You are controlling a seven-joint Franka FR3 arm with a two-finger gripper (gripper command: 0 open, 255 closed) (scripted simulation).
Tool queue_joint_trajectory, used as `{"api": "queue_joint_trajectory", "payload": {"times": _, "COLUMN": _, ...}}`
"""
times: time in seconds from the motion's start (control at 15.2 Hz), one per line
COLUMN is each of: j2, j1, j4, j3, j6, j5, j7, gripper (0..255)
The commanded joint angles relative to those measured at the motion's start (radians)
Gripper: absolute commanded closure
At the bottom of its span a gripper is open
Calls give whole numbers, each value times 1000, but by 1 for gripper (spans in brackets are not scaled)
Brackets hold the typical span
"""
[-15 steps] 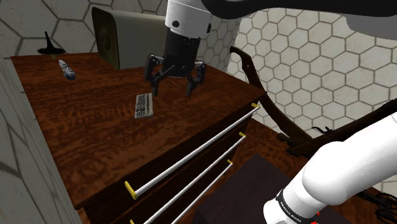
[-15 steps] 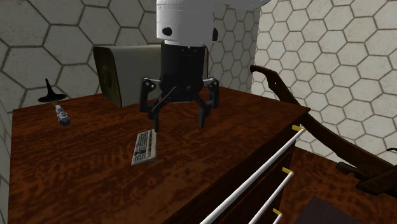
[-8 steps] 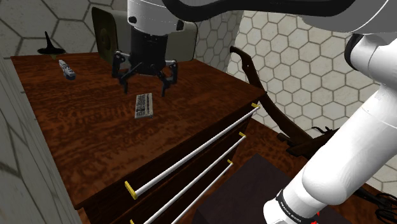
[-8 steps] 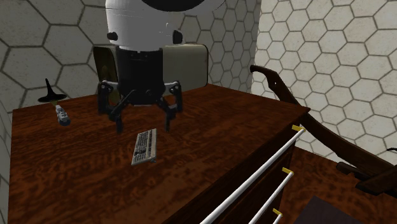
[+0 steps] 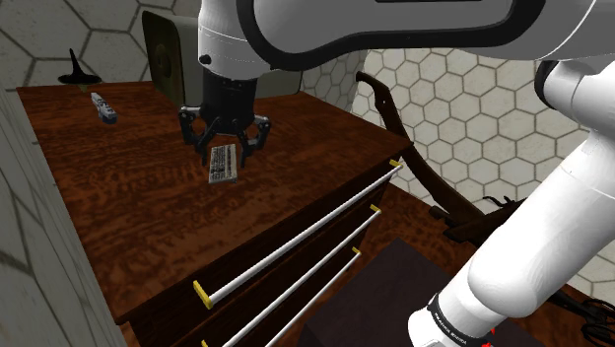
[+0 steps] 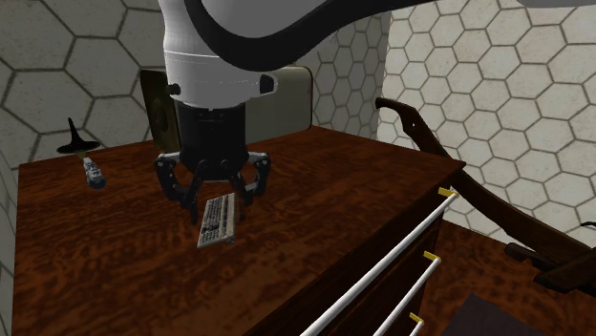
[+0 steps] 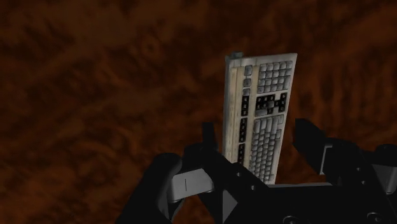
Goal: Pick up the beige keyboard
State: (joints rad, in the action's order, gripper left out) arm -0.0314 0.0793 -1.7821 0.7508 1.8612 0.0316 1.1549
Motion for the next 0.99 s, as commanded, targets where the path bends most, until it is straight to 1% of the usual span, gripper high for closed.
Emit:
{"api": "queue_joint_trajectory", "payload": {"times": 0.0, "j2": 1, "j1": 0, "j4": -2, "j3": 0, "j6": 3, "j5": 1, "j7": 1, "gripper": 255}}
{"api": "queue_joint_trajectory", "payload": {"times": 0.53, "j2": 0, "j1": 0, "j4": -3, "j3": 0, "j6": 3, "j5": 0, "j7": 0, "gripper": 255}}
{"api": "queue_joint_trajectory", "payload": {"times": 0.92, "j2": 8, "j1": -1, "j4": 85, "j3": 1, "j6": -79, "j5": 6, "j7": 0, "gripper": 255}}
